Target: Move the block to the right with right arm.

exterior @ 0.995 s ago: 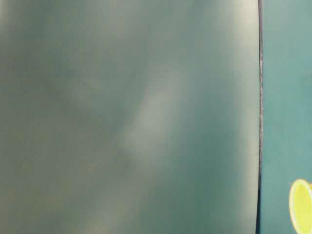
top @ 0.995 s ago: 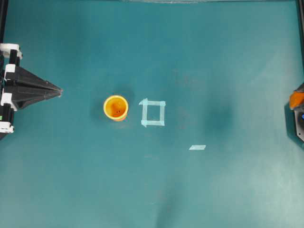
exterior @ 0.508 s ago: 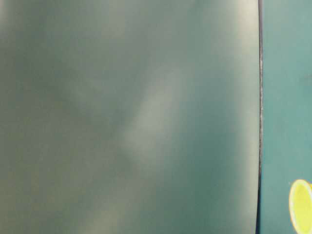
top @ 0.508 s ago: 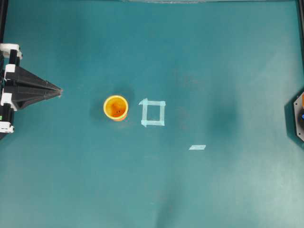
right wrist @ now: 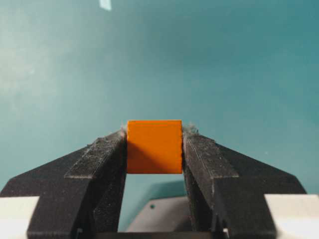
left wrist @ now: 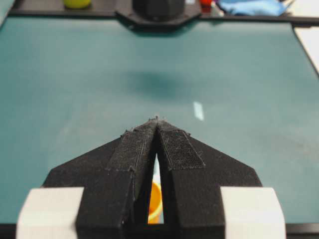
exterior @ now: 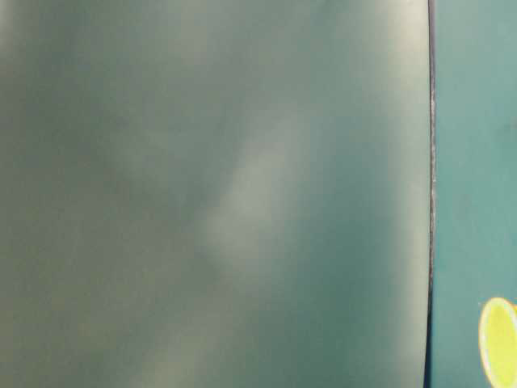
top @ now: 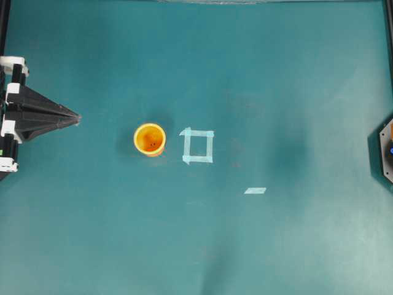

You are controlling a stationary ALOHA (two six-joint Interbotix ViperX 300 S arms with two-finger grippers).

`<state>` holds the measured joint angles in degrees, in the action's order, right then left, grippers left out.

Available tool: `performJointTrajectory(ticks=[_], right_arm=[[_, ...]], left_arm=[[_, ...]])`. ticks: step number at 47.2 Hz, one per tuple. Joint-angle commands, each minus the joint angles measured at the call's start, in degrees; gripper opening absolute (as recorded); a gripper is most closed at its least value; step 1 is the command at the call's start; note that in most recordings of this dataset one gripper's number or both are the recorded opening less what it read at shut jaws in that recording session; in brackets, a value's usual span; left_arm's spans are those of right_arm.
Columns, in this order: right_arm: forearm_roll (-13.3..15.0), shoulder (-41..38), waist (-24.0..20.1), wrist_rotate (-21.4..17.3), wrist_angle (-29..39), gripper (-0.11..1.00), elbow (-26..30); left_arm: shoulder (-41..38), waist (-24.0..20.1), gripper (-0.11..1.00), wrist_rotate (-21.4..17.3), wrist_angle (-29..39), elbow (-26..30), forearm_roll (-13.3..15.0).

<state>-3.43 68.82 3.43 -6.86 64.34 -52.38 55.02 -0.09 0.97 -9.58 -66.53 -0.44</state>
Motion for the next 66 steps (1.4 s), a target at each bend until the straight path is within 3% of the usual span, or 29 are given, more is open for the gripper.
performJointTrajectory(ticks=[1,66], right_arm=[[-0.26,-0.18,-0.09,0.0,-0.18,0.4,1.41],[-0.18,3.08,-0.09,0.09,2.46,0.4,0.53]], left_arm=[[-0.35,0.09,0.0,0.09,-0.62,1.58,0.0],[-0.26,0.09,0.0,0.09,-0.7,1.58,0.0]])
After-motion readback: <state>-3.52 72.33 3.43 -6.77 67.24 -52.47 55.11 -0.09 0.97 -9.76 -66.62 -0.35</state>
